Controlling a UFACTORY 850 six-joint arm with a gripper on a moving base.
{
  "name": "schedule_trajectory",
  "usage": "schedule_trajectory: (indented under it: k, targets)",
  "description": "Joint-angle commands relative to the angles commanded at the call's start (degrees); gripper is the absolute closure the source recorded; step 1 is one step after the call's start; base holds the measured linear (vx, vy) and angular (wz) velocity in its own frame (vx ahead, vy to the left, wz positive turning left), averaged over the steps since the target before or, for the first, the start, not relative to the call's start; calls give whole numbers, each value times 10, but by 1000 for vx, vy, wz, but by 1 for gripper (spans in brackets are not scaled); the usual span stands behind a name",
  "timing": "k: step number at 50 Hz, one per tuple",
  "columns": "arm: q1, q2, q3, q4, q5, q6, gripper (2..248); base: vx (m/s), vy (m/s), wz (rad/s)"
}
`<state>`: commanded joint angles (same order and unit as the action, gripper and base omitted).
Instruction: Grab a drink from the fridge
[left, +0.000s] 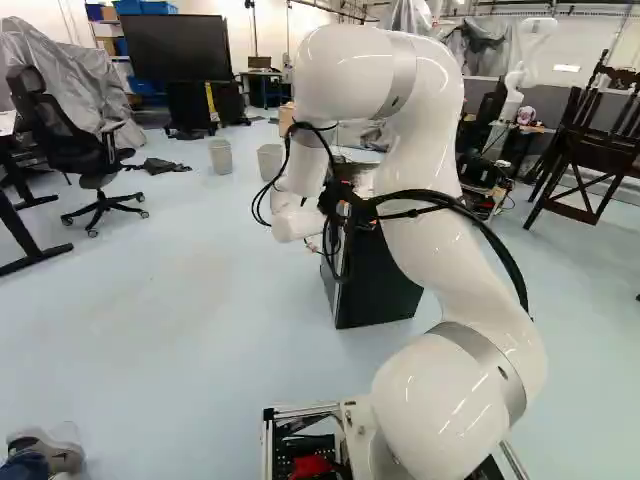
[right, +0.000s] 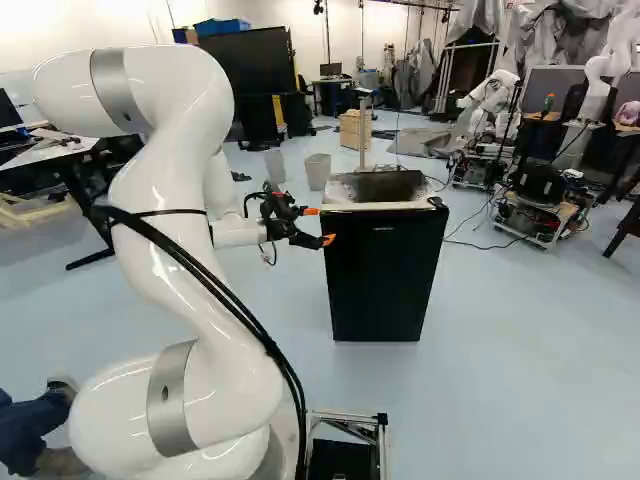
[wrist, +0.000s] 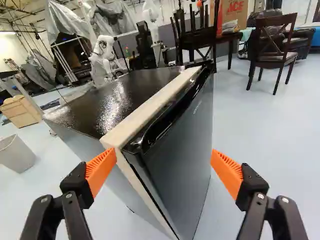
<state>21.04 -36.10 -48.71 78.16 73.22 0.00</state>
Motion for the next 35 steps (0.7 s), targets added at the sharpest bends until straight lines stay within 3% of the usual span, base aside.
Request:
schedule_trajectory:
  k: [35]
  targets:
    - [-20, 26, 45, 0, -1, 0, 3, 0, 0, -1]
